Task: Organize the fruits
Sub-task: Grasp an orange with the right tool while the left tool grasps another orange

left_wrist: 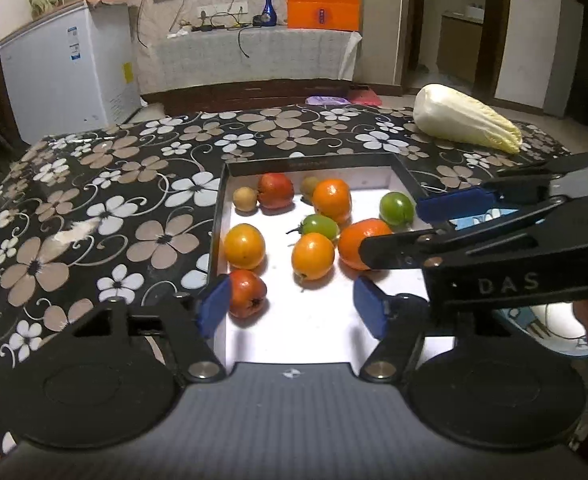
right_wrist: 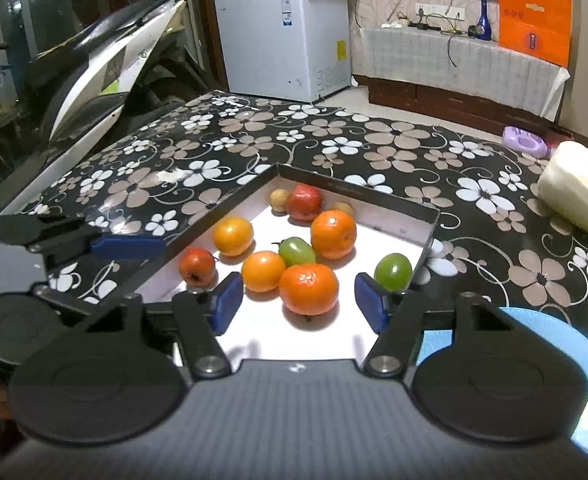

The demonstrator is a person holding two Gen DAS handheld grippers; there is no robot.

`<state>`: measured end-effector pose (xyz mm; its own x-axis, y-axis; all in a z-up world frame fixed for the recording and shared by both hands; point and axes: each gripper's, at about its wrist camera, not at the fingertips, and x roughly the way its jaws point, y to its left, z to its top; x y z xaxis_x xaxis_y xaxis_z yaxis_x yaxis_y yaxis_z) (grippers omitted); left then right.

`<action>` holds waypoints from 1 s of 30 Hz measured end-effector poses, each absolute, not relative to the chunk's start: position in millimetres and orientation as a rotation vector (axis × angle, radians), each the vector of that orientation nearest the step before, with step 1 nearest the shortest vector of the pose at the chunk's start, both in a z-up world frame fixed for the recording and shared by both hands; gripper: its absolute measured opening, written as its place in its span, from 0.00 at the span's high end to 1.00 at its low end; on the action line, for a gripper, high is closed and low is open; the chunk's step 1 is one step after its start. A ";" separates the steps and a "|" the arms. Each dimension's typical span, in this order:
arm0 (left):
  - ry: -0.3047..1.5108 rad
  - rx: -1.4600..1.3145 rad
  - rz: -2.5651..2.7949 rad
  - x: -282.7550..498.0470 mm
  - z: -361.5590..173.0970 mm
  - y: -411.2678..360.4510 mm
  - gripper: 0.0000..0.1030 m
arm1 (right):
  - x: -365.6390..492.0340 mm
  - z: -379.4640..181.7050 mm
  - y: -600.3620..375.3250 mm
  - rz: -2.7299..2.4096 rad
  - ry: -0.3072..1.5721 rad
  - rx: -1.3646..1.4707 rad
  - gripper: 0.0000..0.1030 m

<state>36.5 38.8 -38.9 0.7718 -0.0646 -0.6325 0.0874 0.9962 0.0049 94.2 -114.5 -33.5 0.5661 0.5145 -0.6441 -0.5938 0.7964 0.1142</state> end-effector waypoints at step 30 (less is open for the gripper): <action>0.761 0.011 -0.164 58.0 -45.0 40.2 0.50 | 114.8 -41.4 -97.9 0.644 0.794 -0.170 0.59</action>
